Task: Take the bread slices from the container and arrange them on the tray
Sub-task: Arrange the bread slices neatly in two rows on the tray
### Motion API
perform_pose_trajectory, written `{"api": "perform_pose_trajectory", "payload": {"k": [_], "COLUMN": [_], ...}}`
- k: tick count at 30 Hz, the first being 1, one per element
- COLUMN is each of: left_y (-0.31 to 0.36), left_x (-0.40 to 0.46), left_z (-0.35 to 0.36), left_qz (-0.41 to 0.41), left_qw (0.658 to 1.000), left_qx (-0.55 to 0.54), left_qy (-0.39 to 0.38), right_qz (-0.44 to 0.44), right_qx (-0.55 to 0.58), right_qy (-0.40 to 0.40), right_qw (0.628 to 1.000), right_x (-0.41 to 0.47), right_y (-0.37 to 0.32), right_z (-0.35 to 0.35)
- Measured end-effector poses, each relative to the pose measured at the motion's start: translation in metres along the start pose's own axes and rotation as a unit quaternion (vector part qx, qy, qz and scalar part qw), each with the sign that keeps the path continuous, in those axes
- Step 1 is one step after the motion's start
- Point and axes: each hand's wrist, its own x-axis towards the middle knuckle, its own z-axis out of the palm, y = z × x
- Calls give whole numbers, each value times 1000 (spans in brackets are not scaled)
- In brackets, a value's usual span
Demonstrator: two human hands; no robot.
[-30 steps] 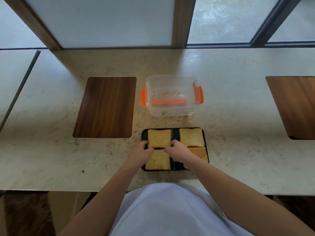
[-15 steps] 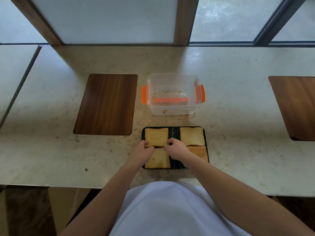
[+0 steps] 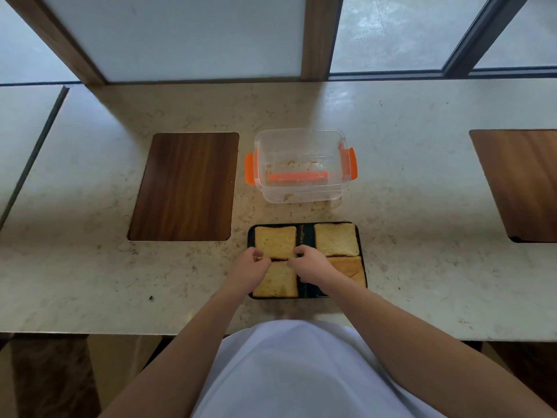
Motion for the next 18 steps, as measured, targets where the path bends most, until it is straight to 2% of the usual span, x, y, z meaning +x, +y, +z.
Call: {"api": "perform_pose_trajectory", "payload": {"k": [15, 17, 18], "left_y": [3, 7, 10], "left_x": [-4, -14, -19], "left_z": [-2, -3, 0], "left_qz": [1, 63, 135], "left_qw": [1000, 993, 975], "left_qx": [-7, 85, 146], "left_qy": [7, 58, 102], "right_qz": [9, -2, -21], "right_qx": [5, -4, -6], "right_qy": [7, 12, 33], "right_qw": [1000, 1000, 999], "right_x": [-4, -9, -11], "right_y": [-4, -2, 1], "right_z": [-1, -6, -9]}}
